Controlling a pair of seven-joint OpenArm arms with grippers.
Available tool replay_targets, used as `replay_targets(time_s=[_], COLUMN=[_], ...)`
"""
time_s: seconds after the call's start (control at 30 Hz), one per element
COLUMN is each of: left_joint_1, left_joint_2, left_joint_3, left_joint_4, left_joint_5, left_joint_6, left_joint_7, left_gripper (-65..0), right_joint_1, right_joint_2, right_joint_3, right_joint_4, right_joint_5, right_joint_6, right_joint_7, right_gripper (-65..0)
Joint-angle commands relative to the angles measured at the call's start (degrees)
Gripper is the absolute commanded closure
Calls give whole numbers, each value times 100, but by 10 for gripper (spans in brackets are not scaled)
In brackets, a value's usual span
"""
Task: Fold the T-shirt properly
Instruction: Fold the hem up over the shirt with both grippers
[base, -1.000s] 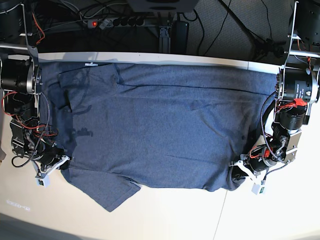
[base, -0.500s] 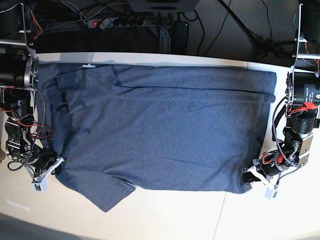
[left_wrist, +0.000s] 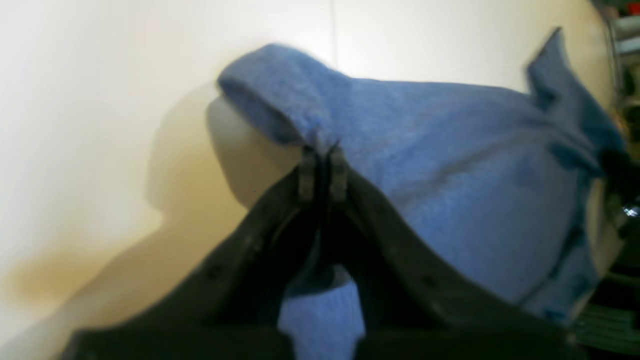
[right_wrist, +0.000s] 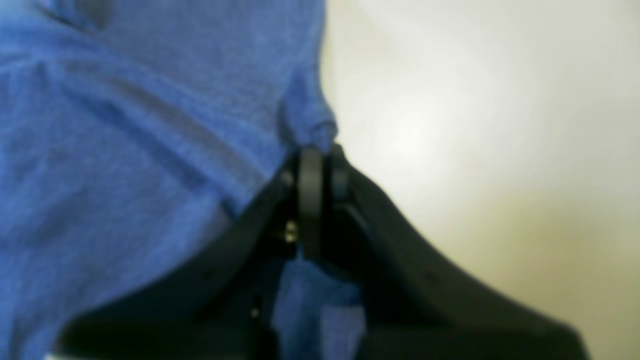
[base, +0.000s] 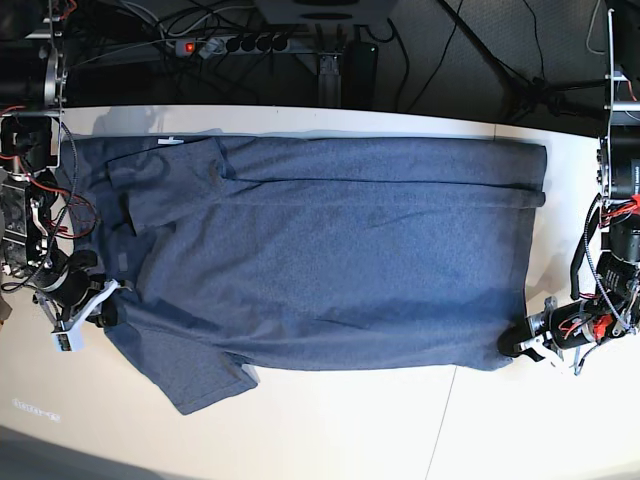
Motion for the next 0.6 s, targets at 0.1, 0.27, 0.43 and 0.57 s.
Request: replay_targets(time_s=[0.1,0.27,0.43,0.57], left_joint_1=[96,671,1231,1510], left_joint_2=[-302,-673,-931,-957], left_joint_3=[-17,-17,-28,-28], left_joint_4=[503,1392,2277,2618], left_joint_5=[-437,-675,-664,-601], left_joint_6=[-117,-117,-117,-117], left_joint_7=[223,435,444,476], left_gripper=[0,0,0,0], right_joint_1=[-219,-503,-627,-754], right_joint_2=[232,374,376,374], right_joint_3=[304,455,647,719], right_joint_4=[525,717,728,732], right_joint_5=[66,271,352,400], right_joint_6=[219,219,219,219], right_joint_7=[11,-74,-131,-133], right_gripper=[0,0,0,0])
